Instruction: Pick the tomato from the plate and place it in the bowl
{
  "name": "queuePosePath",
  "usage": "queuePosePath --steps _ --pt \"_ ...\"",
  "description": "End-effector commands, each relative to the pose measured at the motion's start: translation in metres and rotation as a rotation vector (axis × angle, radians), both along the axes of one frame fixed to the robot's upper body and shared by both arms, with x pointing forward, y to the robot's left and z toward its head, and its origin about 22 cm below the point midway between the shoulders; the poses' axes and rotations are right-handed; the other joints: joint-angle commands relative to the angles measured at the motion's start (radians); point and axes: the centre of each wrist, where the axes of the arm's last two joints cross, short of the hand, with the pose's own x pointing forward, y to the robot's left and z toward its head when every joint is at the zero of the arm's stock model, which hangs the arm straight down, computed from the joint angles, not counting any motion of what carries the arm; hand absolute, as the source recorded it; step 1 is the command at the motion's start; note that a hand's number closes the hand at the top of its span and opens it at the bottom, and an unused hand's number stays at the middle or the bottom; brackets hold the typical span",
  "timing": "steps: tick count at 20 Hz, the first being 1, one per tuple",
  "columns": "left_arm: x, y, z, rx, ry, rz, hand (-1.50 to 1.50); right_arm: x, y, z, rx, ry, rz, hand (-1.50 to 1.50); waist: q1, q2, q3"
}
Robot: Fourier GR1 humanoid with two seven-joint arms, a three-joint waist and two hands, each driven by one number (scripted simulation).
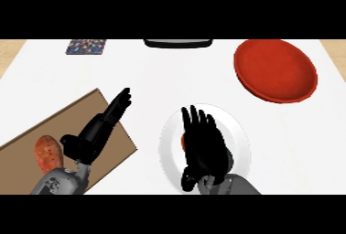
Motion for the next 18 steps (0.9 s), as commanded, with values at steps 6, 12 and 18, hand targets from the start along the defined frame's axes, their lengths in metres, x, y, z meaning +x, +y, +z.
queuePosePath --steps 6,12,18 --pt "-0.006 -0.009 0.008 -0.001 0.000 0.000 0.00 0.012 -0.007 -0.016 -0.032 0.038 -0.125 -1.50 0.003 0.001 0.000" --pt "-0.007 -0.001 -0.009 -0.006 0.004 -0.013 0.00 0.026 -0.025 -0.033 -0.031 0.067 -0.117 -1.50 0.002 0.001 0.000" --pt "-0.007 0.006 0.018 0.011 -0.031 -0.016 0.00 0.034 -0.028 -0.056 -0.001 0.059 -0.107 -1.50 0.005 0.001 0.000"
